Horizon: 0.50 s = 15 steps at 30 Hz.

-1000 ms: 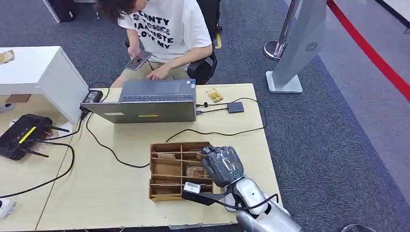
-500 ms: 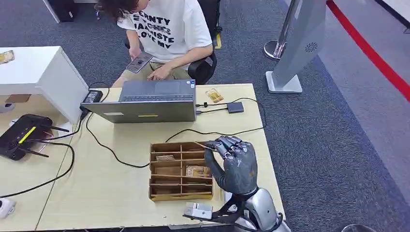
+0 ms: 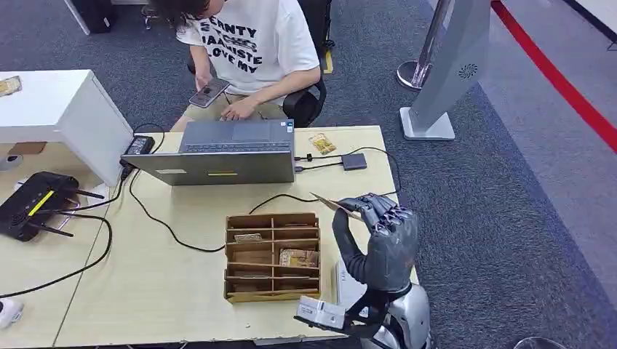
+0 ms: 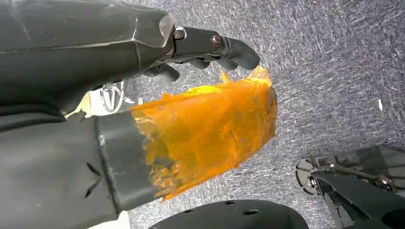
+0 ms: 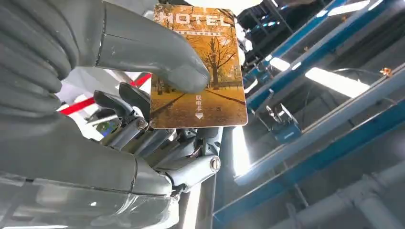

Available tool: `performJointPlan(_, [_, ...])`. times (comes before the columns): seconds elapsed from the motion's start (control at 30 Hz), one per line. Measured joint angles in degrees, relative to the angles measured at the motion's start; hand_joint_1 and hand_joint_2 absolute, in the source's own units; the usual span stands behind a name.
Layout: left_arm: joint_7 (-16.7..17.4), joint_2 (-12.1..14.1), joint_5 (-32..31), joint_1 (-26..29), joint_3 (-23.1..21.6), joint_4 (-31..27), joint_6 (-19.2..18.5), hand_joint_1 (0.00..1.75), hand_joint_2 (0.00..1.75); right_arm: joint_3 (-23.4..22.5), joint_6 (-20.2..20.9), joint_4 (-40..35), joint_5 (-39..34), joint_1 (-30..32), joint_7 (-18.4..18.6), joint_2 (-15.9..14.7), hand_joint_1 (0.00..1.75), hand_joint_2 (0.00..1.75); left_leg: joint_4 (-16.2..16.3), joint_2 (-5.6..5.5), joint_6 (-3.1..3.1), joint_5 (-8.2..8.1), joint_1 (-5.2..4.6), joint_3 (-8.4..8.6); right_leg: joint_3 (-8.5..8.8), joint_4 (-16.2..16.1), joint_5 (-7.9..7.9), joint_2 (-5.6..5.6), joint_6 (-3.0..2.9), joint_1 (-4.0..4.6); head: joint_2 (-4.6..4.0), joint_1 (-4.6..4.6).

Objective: Pass the card to the sensor for recognition and then transmit it.

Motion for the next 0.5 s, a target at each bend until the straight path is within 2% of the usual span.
performJointPlan(0.23, [0.0,0.0,-1.1,-0.1,0.0,0.0,0.0,0.0,0.0,-0.3,0.0,-0.1,2.6,-2.6,1.7,0.3,1.75,1.75,0.0,0.01,0.0,0.0,0.0,-0.01,0.01,0.0,0.0,0.0,0.0,0.0,0.0,0.02])
performJointPlan(0.5, [0.2,0.0,-2.9,-0.4,-0.7,0.0,-0.7,0.0,0.0,1.6,0.0,3.2,6.5,-10.8,8.5,0.1,1.75,1.75,0.0,0.02,-0.02,0.07,0.0,0.0,0.01,0.0,0.06,0.02,0.02,0.0,0.0,0.02])
